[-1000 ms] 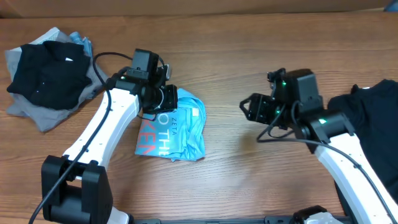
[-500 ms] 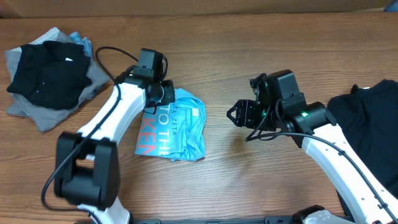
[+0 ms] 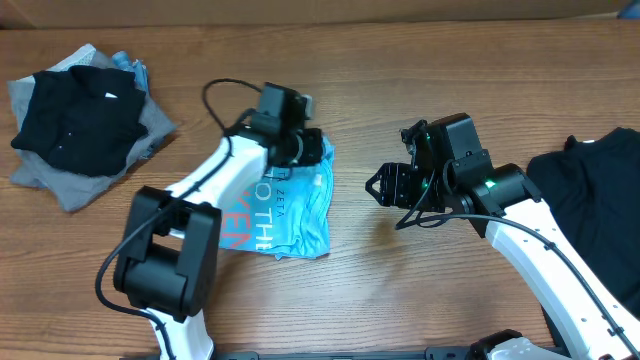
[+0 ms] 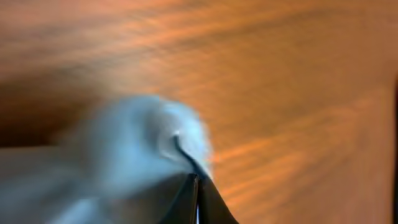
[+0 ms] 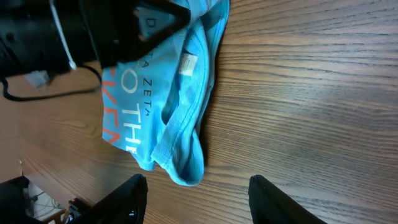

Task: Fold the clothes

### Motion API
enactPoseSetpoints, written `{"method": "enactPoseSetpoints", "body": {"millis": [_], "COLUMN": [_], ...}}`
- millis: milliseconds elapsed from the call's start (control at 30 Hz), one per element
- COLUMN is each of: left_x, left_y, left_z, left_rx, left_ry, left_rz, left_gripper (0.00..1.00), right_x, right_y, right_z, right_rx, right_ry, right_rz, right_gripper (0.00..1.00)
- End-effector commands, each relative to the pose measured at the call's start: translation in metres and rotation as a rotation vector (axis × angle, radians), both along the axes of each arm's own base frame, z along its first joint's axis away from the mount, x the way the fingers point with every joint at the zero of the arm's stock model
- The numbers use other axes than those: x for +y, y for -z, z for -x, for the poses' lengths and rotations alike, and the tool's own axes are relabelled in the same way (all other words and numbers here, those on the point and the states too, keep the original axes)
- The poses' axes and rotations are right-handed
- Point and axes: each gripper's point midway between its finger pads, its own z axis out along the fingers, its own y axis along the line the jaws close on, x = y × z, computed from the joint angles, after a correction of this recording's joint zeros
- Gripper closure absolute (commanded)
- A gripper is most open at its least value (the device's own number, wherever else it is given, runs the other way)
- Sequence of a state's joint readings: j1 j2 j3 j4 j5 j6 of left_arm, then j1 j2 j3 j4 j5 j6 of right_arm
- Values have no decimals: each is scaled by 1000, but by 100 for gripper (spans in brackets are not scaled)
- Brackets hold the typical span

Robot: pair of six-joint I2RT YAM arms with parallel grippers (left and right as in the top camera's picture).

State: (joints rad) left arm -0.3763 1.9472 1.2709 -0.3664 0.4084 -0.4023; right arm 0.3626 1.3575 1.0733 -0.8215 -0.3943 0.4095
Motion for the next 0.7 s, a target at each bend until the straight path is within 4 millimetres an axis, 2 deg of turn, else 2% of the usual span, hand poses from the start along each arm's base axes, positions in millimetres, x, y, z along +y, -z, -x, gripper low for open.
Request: {"method": "enactPoseSetpoints", "body": {"millis": [0,133,267,333,400,500,567,667], "left_x": [-21,-14,12,32,58,92,109,127], "left_y": [-11,-16,-49,-70,-83,-99,-104,-97], "left_z": [14,19,9,5,5,12,22,43], "left_rx": [26,42,-9,-49,-66,-79,-68,1], "left_ry": [52,41,-16,-48,-111,-161,-159,-142], "left_rz": [53,38,55,45,4,-51,-81,-143], "left_gripper": [96,96,96,96,95,87,85,82], "right_x": [1,-3,-5,-3,5,21,33,56], "right_y": [-11,-9,-9,-10,-12,-7,4,32], "right_z": [0,-3,-5,-8,-9,-13,-16,-21], "right_rx": [-45,-52,-60,-69,-79,-66,-30,38], "right_ry": [-15,-1,6,8,-12,-22,-14,-3], "right_rz": [-7,16,24,16,-10,-37,-48,-57], "right_gripper": [44,41,38,35,34,34,39,46]}}
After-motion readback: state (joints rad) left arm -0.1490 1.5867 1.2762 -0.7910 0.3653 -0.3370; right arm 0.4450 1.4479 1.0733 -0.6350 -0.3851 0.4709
